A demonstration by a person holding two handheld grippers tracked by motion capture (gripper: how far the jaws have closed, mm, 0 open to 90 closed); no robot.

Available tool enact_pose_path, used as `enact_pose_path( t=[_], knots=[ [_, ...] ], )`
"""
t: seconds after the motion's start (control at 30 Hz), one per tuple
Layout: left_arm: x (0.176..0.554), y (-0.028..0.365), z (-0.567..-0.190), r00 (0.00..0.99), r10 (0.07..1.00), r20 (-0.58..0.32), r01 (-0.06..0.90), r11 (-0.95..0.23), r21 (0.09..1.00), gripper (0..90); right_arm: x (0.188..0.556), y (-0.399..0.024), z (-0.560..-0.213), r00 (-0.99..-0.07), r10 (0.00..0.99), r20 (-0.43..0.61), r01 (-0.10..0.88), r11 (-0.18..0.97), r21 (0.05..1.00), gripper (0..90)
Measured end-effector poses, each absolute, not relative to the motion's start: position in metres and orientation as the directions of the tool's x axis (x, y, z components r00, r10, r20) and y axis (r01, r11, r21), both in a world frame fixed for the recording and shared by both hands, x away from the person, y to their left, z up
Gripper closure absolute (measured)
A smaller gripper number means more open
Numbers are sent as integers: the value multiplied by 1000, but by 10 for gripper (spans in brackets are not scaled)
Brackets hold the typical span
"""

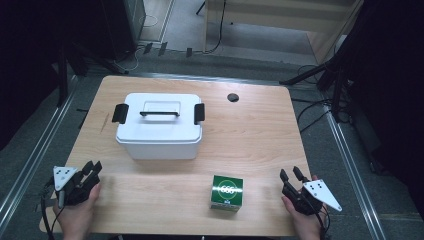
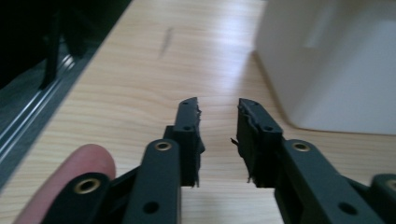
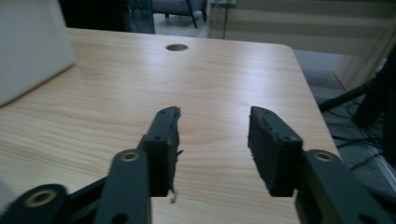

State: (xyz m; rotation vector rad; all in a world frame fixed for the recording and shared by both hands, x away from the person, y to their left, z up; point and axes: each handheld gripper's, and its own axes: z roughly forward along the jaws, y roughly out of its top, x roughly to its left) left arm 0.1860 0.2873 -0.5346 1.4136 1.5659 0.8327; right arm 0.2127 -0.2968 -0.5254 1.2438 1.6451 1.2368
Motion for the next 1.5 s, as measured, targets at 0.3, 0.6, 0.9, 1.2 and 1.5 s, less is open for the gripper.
enact_pose_path(
  t=[0.3,0.6,0.9,1.2,1.5],
  knots=[
    [180,225,-527,220,965,-146,425,40,904,896,194,-264,-524,-398,915,68,316,67,946,741],
    [179,159,-532,385,912,-142,460,-57,886,900,189,-247,-526,-453,887,87,330,77,941,749],
    [182,108,-540,485,861,-151,479,-117,870,900,181,-232,-529,-480,873,91,360,102,927,783],
    [180,73,-541,539,826,-167,492,-147,858,900,180,-218,-535,-490,865,105,401,117,909,809],
    [176,48,-540,597,781,-181,489,-176,854,900,180,-212,-536,-503,860,86,399,143,906,847]
  ],
)
